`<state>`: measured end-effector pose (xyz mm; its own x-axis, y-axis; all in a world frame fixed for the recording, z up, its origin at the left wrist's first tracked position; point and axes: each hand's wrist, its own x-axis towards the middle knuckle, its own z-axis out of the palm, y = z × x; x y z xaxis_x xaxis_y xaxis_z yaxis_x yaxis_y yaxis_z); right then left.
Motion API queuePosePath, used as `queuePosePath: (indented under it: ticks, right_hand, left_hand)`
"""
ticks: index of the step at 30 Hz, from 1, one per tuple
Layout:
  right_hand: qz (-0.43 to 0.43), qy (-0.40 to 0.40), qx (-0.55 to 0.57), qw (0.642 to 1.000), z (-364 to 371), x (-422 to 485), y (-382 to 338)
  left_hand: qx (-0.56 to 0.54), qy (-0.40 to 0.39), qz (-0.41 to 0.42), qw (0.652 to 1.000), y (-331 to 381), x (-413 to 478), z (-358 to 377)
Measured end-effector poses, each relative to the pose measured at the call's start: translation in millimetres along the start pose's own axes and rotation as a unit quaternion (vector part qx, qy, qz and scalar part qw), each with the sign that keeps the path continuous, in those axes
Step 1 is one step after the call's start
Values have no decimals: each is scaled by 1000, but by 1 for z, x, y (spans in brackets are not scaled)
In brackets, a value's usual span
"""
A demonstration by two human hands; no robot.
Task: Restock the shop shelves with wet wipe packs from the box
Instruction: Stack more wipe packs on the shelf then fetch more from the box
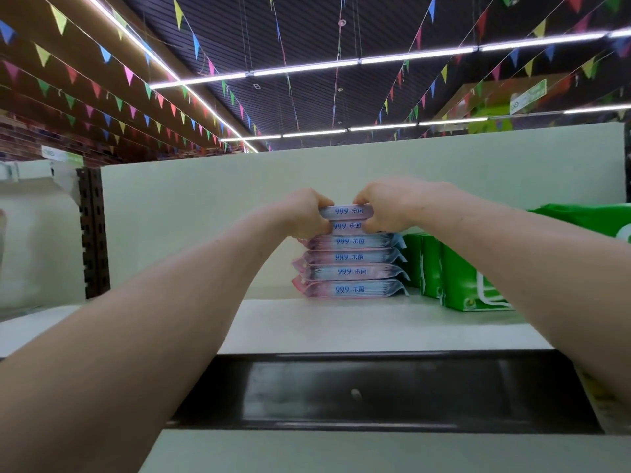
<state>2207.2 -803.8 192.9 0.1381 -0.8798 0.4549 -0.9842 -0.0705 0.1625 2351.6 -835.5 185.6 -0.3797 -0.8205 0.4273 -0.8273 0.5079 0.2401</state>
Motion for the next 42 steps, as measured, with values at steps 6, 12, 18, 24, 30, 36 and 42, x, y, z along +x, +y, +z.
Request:
queuePosePath:
  ticks: [6,12,18,24,30,36,42]
  right_hand:
    - [-8,-15,-35,999,-7,-2,-7]
    - [-50,39,17,998,-13,-13,-29]
    - [-98,60,93,989,-13,-30,-79]
    - [-146,42,138,979,-14,-58,-140]
    - [-204,52,186,960,-33,-83,-207]
    - [-288,63,224,929,-49,-108,-277]
    - [-400,54,270,874,-62,-149,-333]
  left_hand:
    - [44,16,-33,998,7,-7,-6]
    - [50,71,-45,995,4,-32,-19]
    - [33,81,-87,992,-18,-77,-31]
    - [33,73,-155,985,-51,-141,-51]
    - [42,90,-230,968,-74,-215,-85]
    - [94,107,-310,940,-91,-288,-118]
    - [155,104,-428,884,-84,-370,-136]
